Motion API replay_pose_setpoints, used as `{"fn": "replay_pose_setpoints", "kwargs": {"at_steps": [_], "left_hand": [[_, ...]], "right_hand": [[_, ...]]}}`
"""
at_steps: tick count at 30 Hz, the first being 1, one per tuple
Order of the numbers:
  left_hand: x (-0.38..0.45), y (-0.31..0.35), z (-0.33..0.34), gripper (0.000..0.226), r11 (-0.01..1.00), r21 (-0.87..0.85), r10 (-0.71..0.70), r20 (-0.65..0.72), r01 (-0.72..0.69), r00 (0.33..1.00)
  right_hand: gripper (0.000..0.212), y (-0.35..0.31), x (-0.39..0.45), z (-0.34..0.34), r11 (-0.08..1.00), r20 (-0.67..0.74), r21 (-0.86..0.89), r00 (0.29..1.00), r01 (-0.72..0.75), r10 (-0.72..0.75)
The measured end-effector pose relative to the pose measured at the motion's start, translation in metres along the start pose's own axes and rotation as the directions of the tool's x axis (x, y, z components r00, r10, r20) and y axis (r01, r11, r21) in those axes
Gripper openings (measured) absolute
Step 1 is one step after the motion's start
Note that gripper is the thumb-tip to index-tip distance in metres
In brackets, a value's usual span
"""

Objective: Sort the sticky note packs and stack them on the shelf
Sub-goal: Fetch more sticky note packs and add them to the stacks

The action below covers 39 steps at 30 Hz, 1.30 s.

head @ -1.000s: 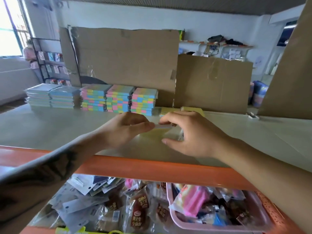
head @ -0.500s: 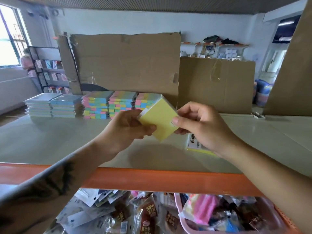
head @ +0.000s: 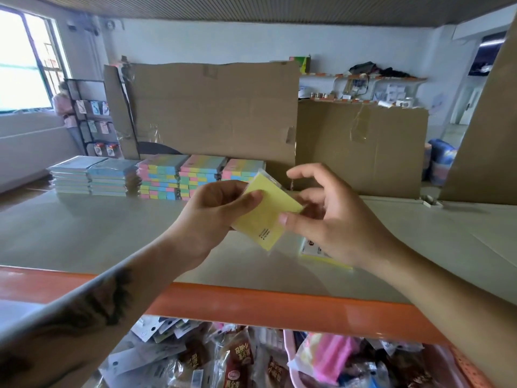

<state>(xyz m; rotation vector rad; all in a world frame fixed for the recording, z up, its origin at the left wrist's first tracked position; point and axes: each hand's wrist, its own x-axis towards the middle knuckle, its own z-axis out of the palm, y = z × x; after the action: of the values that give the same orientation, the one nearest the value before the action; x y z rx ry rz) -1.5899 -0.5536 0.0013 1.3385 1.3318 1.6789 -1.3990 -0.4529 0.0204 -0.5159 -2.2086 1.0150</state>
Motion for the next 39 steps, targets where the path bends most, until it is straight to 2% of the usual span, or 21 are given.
{"fn": "replay_pose_setpoints", "kwargs": {"at_steps": [2, 4, 7, 9, 11, 13, 15, 16, 18, 19, 22, 25, 26, 28, 30, 31, 35, 39], "left_hand": [[0.003, 0.001, 0.008, 0.022, 1.000, 0.003, -0.013, -0.005, 0.013, 1.000], [0.004, 0.002, 0.012, 0.023, 0.999, -0.023, -0.043, -0.020, 0.043, 0.999], [0.002, 0.000, 0.014, 0.016, 0.997, -0.027, -0.078, -0.022, 0.078, 0.997], [0.001, 0.000, 0.015, 0.011, 0.997, -0.006, -0.083, -0.035, 0.082, 0.996], [0.003, 0.001, 0.016, 0.014, 0.997, 0.011, -0.081, -0.061, 0.082, 0.995], [0.004, 0.000, 0.018, 0.024, 0.996, 0.046, -0.075, -0.081, 0.078, 0.994], [0.005, -0.003, 0.020, 0.033, 0.992, 0.094, -0.073, -0.081, 0.080, 0.994], [0.005, -0.004, 0.020, 0.039, 0.991, 0.104, -0.077, -0.074, 0.084, 0.994], [0.004, -0.006, 0.022, 0.049, 0.990, 0.111, -0.083, -0.054, 0.088, 0.995], [0.003, -0.007, 0.022, 0.048, 0.988, 0.125, -0.081, -0.045, 0.086, 0.996], [-0.002, -0.007, 0.022, 0.038, 0.966, 0.251, -0.055, -0.019, 0.058, 0.998], [-0.011, 0.001, 0.017, 0.046, 0.842, 0.539, -0.080, 0.056, 0.037, 0.995], [-0.014, 0.004, 0.013, 0.053, 0.755, 0.653, -0.129, 0.066, 0.055, 0.989], [-0.022, 0.009, 0.002, 0.074, 0.503, 0.857, -0.249, 0.022, 0.110, 0.968], [-0.031, 0.012, -0.007, 0.083, 0.279, 0.954, -0.313, -0.022, 0.114, 0.950], [-0.035, 0.012, -0.010, 0.085, 0.223, 0.970, -0.326, -0.024, 0.101, 0.945], [-0.039, 0.006, -0.017, 0.085, 0.199, 0.973, -0.380, -0.032, 0.116, 0.925], [-0.037, 0.002, -0.015, 0.083, 0.178, 0.978, -0.425, -0.021, 0.106, 0.905]], "right_hand": [[0.035, -0.002, 0.002, -0.004, 0.997, -0.012, 0.049, 0.998, -0.058, 0.059], [0.026, 0.000, 0.003, -0.007, 0.978, -0.072, 0.179, 0.990, -0.108, 0.122], [0.024, 0.001, 0.001, -0.009, 0.875, -0.111, 0.457, 0.965, -0.162, 0.236], [0.025, 0.008, 0.001, -0.008, 0.860, -0.102, 0.475, 0.959, -0.187, 0.265], [0.039, 0.019, -0.001, -0.007, 0.954, -0.151, 0.254, 0.968, -0.159, 0.202], [0.066, 0.024, -0.004, -0.010, 0.992, -0.184, -0.124, 0.983, 0.003, -0.026], [0.082, 0.026, -0.006, -0.015, 0.858, -0.049, -0.455, 0.956, 0.237, -0.290], [0.081, 0.025, -0.005, -0.017, 0.774, 0.033, -0.557, 0.939, 0.302, -0.343], [0.073, 0.023, 0.000, -0.019, 0.673, 0.124, -0.655, 0.928, 0.343, -0.352], [0.068, 0.022, 0.002, -0.019, 0.666, 0.148, -0.658, 0.928, 0.352, -0.343], [0.061, 0.021, 0.007, -0.022, 0.748, 0.211, -0.551, 0.929, 0.371, -0.305], [0.061, 0.017, 0.013, -0.031, 0.813, 0.253, -0.488, 0.943, 0.318, -0.218], [0.061, 0.017, 0.018, -0.036, 0.840, 0.260, -0.474, 0.954, 0.262, -0.151], [0.060, 0.020, 0.036, -0.045, 0.862, 0.264, -0.475, 0.963, 0.176, -0.051], [0.056, 0.029, 0.062, -0.052, 0.847, 0.244, -0.515, 0.970, 0.136, -0.007], [0.055, 0.036, 0.076, -0.054, 0.836, 0.230, -0.536, 0.973, 0.120, 0.008], [0.051, 0.061, 0.120, -0.046, 0.827, 0.190, -0.561, 0.978, 0.034, 0.089], [0.053, 0.084, 0.143, -0.033, 0.821, 0.215, -0.571, 0.966, 0.009, 0.140]]}}
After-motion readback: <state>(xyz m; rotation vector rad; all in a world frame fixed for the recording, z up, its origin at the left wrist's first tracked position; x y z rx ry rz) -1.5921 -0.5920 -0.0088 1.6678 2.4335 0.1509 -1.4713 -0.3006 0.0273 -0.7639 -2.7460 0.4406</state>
